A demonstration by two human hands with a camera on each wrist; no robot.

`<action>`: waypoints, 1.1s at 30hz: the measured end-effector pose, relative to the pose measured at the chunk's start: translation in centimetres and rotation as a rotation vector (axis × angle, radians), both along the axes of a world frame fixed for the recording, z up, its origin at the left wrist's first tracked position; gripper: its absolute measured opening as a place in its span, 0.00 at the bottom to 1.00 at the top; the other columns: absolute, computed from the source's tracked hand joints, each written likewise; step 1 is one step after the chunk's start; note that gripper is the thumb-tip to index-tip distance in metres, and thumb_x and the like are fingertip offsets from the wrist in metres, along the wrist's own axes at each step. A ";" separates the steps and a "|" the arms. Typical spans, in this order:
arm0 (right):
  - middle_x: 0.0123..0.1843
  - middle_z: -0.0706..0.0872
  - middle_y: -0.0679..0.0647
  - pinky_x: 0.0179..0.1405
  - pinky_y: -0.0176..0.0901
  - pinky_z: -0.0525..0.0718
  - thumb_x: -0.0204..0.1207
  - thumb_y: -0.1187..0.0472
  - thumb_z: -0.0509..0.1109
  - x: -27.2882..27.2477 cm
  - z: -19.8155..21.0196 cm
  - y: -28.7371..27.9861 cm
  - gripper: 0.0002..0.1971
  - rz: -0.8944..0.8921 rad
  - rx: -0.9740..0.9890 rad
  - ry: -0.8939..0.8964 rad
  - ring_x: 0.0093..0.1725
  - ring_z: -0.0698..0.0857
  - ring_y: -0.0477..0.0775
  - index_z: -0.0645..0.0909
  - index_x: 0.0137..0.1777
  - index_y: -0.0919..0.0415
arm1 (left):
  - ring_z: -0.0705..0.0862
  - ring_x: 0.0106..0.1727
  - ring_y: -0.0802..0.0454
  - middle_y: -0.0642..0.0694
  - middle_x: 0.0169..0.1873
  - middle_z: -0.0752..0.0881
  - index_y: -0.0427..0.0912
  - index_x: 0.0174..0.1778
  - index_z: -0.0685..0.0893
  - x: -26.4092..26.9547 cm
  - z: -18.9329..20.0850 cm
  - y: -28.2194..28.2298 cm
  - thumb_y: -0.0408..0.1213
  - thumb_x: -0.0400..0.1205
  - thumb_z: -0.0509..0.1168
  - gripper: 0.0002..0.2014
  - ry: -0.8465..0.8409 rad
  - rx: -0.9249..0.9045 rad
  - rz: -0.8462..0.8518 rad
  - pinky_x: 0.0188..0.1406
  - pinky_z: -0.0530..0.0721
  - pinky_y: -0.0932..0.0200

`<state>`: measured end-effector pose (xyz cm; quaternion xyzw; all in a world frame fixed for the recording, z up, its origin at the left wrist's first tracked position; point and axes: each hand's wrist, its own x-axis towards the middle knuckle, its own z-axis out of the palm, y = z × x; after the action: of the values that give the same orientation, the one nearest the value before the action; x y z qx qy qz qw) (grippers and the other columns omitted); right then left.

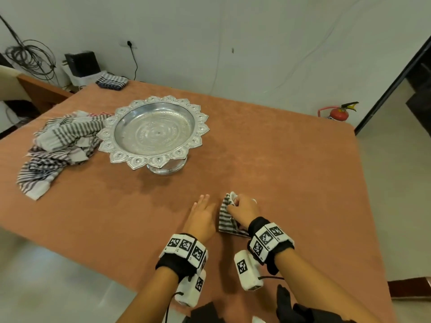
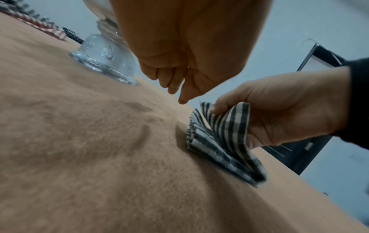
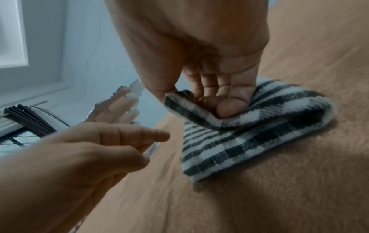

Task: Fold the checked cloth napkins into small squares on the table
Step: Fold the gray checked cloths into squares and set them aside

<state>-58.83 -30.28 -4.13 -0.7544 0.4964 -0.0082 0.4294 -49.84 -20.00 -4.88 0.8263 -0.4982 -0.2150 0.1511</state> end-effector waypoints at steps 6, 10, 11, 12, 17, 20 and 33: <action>0.32 0.82 0.53 0.51 0.56 0.86 0.77 0.61 0.61 0.2 -1.3 0.5 0.05 0.021 0.055 -0.076 0.39 0.85 0.59 0.77 0.41 0.56 | 0.49 0.84 0.49 0.43 0.82 0.55 0.42 0.77 0.66 -0.5 -0.5 0.9 0.25 0.82 0.49 0.25 0.043 -0.050 0.064 0.82 0.45 0.56; 0.45 0.86 0.56 0.49 0.44 0.82 0.75 0.75 0.60 -1.0 -1.8 -0.1 0.15 0.064 0.039 -0.186 0.44 0.84 0.55 0.85 0.51 0.60 | 0.49 0.84 0.50 0.45 0.82 0.56 0.41 0.79 0.61 -0.9 -0.3 0.4 0.28 0.84 0.50 0.25 -0.008 -0.049 0.031 0.82 0.45 0.57; 0.49 0.87 0.56 0.56 0.46 0.81 0.75 0.76 0.60 -1.5 -1.9 -0.2 0.16 0.065 -0.095 -0.189 0.50 0.84 0.55 0.86 0.52 0.61 | 0.49 0.84 0.51 0.45 0.82 0.54 0.40 0.80 0.58 -1.1 -0.2 0.1 0.29 0.85 0.50 0.26 -0.039 -0.034 -0.003 0.82 0.45 0.57; 0.53 0.88 0.56 0.63 0.49 0.77 0.75 0.75 0.59 -2.0 -1.8 -0.3 0.17 0.068 -0.252 -0.157 0.56 0.82 0.56 0.85 0.54 0.61 | 0.48 0.84 0.51 0.45 0.83 0.53 0.40 0.81 0.55 -1.4 -0.2 -0.3 0.30 0.85 0.49 0.26 -0.072 -0.017 -0.046 0.82 0.44 0.55; 0.85 0.51 0.53 0.81 0.60 0.50 0.83 0.61 0.53 -3.3 -1.9 0.2 0.28 0.411 -0.446 0.330 0.84 0.47 0.56 0.52 0.82 0.58 | 0.44 0.84 0.50 0.46 0.83 0.46 0.40 0.83 0.46 -2.0 -1.5 -1.8 0.33 0.86 0.49 0.29 -0.224 0.141 -0.233 0.83 0.44 0.51; 0.84 0.33 0.51 0.79 0.67 0.38 0.86 0.53 0.46 -3.9 -2.8 0.3 0.30 0.538 -0.329 0.476 0.83 0.33 0.55 0.36 0.83 0.57 | 0.46 0.84 0.49 0.44 0.83 0.47 0.39 0.82 0.49 -1.9 -2.1 -1.6 0.31 0.84 0.52 0.30 -0.255 0.218 -0.277 0.83 0.45 0.52; 0.65 0.80 0.61 0.53 0.45 0.80 0.73 0.66 0.68 -4.4 -2.0 0.9 0.24 -0.063 -0.145 -0.001 0.61 0.81 0.59 0.68 0.69 0.63 | 0.79 0.67 0.41 0.42 0.71 0.77 0.38 0.67 0.80 -3.0 -1.0 0.5 0.27 0.82 0.54 0.19 0.048 0.026 0.015 0.69 0.75 0.53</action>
<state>-63.24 -29.37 -6.16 -0.7675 0.5176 -0.0580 0.3737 -52.85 -19.53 -5.85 0.8266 -0.4853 -0.2398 0.1538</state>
